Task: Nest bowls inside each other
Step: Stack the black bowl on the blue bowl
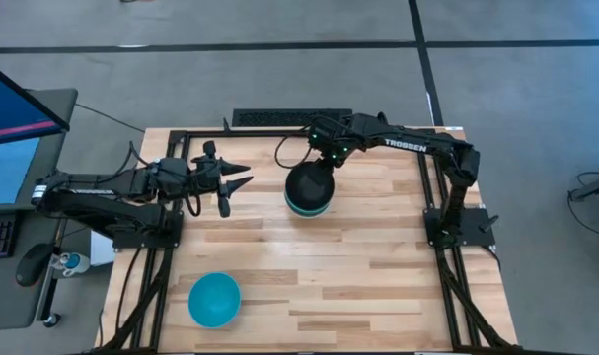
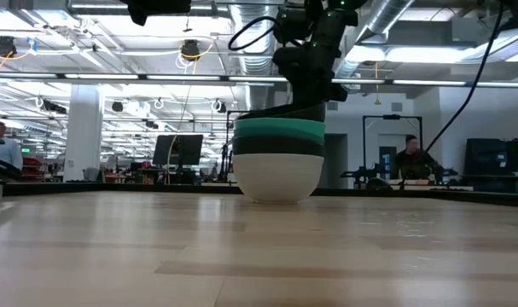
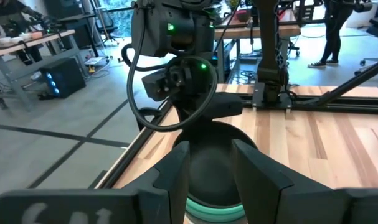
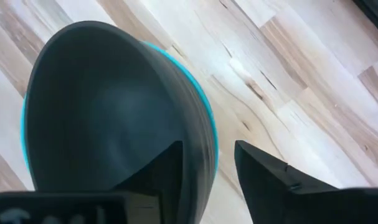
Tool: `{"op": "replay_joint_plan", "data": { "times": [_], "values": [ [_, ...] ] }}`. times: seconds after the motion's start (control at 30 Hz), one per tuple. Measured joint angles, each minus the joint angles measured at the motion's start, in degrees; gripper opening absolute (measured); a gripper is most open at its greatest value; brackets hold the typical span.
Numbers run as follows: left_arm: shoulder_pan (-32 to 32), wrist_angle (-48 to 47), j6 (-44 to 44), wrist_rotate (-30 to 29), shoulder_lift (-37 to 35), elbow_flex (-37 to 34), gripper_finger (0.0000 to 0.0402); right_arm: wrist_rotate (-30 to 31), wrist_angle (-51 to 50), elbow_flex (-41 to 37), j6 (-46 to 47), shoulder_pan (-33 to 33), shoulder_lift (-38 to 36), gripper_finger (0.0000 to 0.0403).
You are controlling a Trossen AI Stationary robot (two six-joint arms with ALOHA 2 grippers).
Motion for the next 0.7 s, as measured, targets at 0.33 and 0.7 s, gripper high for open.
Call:
{"op": "replay_joint_plan", "data": {
  "times": [0.33,0.7],
  "values": [
    [0.00,-0.02,-0.06,0.04,0.00,0.00,0.0112,0.56,-0.20,0.00,-1.03,0.54,0.00,0.0118],
    [0.00,0.00,-0.17,0.07,0.00,-0.02,0.0112,0.66,-0.09,0.00,-2.47,0.50,0.00,0.0024]
  ]
}}
